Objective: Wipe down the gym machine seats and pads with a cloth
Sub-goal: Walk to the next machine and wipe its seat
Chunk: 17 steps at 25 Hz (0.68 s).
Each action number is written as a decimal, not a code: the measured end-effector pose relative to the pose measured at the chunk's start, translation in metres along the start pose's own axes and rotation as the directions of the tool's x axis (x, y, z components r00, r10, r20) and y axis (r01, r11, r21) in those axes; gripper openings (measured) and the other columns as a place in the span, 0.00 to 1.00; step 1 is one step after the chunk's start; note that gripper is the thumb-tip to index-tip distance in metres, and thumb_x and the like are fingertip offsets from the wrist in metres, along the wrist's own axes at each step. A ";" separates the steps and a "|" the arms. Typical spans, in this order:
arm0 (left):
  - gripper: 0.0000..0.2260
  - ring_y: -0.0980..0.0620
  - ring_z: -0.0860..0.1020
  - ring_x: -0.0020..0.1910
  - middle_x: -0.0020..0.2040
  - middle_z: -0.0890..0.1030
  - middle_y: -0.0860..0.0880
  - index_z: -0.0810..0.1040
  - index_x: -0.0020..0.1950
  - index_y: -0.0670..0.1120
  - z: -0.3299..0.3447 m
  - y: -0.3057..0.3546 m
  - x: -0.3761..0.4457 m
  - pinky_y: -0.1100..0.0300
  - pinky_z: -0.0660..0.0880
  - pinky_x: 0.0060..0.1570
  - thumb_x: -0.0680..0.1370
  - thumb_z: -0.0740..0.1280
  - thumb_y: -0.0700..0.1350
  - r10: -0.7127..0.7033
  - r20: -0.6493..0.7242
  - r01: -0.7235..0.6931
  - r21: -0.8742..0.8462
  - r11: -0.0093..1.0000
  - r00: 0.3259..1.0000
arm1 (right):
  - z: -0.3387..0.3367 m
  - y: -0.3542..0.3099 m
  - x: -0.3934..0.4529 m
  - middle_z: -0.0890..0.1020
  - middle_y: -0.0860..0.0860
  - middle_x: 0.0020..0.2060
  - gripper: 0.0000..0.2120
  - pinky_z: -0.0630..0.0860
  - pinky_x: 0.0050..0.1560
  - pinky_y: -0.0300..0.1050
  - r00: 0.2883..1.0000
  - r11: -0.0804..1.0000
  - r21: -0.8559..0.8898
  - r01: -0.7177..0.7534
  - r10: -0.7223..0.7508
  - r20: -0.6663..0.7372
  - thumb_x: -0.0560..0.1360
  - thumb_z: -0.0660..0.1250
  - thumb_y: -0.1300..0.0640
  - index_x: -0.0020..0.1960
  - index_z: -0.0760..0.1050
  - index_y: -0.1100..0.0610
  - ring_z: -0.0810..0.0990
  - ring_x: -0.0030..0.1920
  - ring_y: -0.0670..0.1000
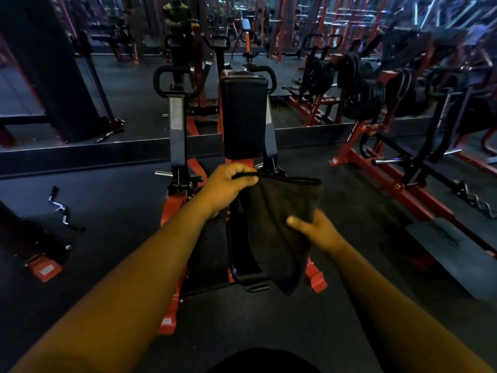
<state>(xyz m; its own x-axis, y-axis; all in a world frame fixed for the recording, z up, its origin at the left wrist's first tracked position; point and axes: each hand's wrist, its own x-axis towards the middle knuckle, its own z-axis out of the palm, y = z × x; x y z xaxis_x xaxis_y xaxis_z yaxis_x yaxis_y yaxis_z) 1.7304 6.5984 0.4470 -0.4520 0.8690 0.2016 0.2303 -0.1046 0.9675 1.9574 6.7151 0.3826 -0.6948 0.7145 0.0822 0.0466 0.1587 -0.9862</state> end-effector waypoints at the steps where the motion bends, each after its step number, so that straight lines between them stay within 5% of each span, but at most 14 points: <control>1: 0.07 0.54 0.83 0.51 0.48 0.86 0.51 0.85 0.48 0.53 0.000 0.005 0.002 0.60 0.79 0.53 0.77 0.73 0.40 -0.005 -0.042 0.001 -0.099 0.995 0.999 | 0.008 0.010 -0.006 0.87 0.45 0.49 0.13 0.78 0.63 0.58 0.998 0.998 -0.042 -0.042 0.043 0.034 0.76 0.71 0.65 0.60 0.79 0.59 0.84 0.51 0.42; 4: 0.10 0.50 0.81 0.59 0.56 0.85 0.52 0.81 0.58 0.52 -0.002 -0.023 -0.013 0.52 0.78 0.56 0.77 0.71 0.50 -0.222 -0.037 0.184 -0.441 0.878 0.974 | 0.026 0.009 -0.004 0.86 0.55 0.55 0.13 0.79 0.61 0.57 0.995 0.979 0.189 -0.077 0.086 -0.042 0.79 0.69 0.59 0.62 0.80 0.61 0.84 0.57 0.53; 7: 0.09 0.50 0.80 0.59 0.54 0.85 0.57 0.79 0.59 0.51 0.020 -0.090 -0.067 0.52 0.74 0.59 0.79 0.68 0.49 -0.443 0.214 0.479 -0.164 0.862 0.871 | 0.036 0.005 0.003 0.85 0.58 0.57 0.13 0.82 0.52 0.48 0.980 0.883 0.437 -0.171 0.200 -0.020 0.79 0.67 0.59 0.63 0.79 0.60 0.84 0.58 0.57; 10: 0.09 0.49 0.82 0.55 0.54 0.86 0.47 0.80 0.59 0.43 0.028 -0.110 -0.074 0.58 0.79 0.53 0.80 0.68 0.39 -0.440 0.134 0.456 -0.377 0.806 0.888 | 0.027 0.020 -0.001 0.84 0.57 0.58 0.15 0.80 0.56 0.54 0.936 0.816 0.462 -0.349 0.329 0.127 0.76 0.69 0.58 0.63 0.79 0.57 0.82 0.60 0.58; 13: 0.10 0.49 0.81 0.57 0.57 0.84 0.46 0.78 0.62 0.43 0.014 -0.113 -0.063 0.58 0.77 0.55 0.81 0.69 0.42 -0.454 -0.031 0.438 -0.214 0.873 0.891 | 0.017 0.053 -0.009 0.86 0.55 0.55 0.18 0.80 0.56 0.58 0.862 0.856 0.138 -0.498 0.473 0.180 0.74 0.74 0.62 0.62 0.80 0.53 0.84 0.58 0.58; 15: 0.17 0.49 0.78 0.59 0.62 0.80 0.47 0.74 0.67 0.44 0.006 -0.121 -0.066 0.58 0.75 0.57 0.80 0.71 0.46 -0.471 -0.102 0.478 0.062 0.876 0.876 | 0.022 0.073 -0.013 0.87 0.56 0.49 0.16 0.81 0.56 0.64 0.890 0.886 -0.146 -0.440 0.452 0.060 0.69 0.79 0.52 0.55 0.82 0.51 0.85 0.54 0.61; 17: 0.24 0.51 0.75 0.61 0.64 0.76 0.49 0.68 0.70 0.45 0.003 -0.130 -0.075 0.57 0.73 0.59 0.78 0.73 0.46 -0.546 -0.130 0.556 0.060 0.829 0.828 | 0.022 0.109 -0.010 0.85 0.55 0.47 0.26 0.81 0.55 0.62 0.911 0.871 -0.267 -0.412 0.398 -0.108 0.62 0.81 0.37 0.51 0.80 0.52 0.85 0.51 0.59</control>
<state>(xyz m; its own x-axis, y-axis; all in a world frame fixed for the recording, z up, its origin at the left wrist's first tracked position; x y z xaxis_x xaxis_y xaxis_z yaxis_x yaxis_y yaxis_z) 1.7365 6.5483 0.3059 -0.6121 0.7132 -0.3415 -0.0089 0.4256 0.9049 1.9533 6.7102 0.2709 -0.5373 0.7875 -0.3019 0.5181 0.0257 -0.8549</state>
